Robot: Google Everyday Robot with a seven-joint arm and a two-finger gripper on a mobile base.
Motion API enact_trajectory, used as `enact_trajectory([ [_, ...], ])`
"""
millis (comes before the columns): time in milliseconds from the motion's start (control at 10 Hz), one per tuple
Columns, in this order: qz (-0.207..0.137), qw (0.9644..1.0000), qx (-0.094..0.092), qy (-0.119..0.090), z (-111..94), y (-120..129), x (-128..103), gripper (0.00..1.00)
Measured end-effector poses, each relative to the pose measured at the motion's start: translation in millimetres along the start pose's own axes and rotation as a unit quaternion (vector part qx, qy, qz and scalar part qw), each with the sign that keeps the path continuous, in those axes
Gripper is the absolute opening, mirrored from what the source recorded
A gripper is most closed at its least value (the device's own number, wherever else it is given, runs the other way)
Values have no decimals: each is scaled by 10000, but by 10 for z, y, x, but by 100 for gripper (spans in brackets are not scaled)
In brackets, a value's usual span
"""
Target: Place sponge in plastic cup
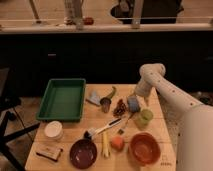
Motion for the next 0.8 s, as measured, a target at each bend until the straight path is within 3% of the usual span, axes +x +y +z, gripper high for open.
enact_trajectory([
  [300,181,9996,-13,230,107,10,123,80],
  [800,437,9985,-144,307,279,-33,239,80],
])
